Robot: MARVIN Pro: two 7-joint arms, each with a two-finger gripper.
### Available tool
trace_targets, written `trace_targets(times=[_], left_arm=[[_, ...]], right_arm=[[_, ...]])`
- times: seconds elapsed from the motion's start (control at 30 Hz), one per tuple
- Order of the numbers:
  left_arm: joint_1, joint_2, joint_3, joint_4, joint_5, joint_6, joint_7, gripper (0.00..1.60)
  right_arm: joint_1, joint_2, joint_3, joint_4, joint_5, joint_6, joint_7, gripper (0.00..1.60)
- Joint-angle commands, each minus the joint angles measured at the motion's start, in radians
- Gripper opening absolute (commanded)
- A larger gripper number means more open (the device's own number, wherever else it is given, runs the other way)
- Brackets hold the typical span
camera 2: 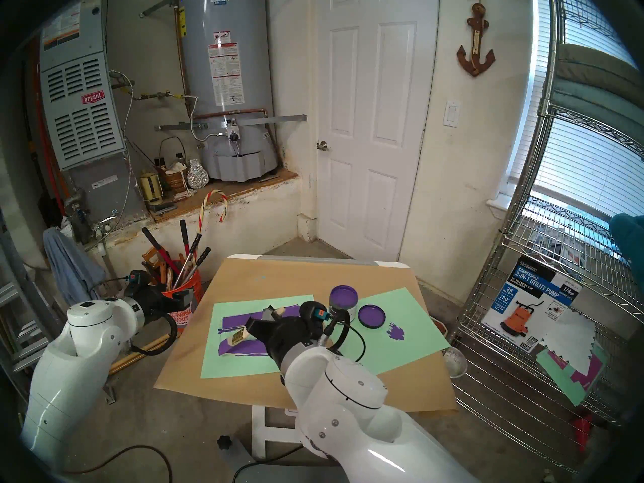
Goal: Pick up brush, dip the brush into paint, and paint the wood
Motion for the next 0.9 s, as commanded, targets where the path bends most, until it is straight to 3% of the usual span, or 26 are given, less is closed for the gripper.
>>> trace_targets(times=[0.0,0.87], left_arm=[[-0.004,0.001,-0.01,-0.016,-0.002,-0.002,0.002,1.6],[-0.004,0.001,-0.01,-0.016,-0.002,-0.002,0.002,1.6]], right_arm=[[0.022,-0.008,-0.01,-0.01,-0.002,-0.024,0.001,0.0],[0.047,-0.027,-0.026,0.037,-0.009,-0.031,-0.011,0.0]])
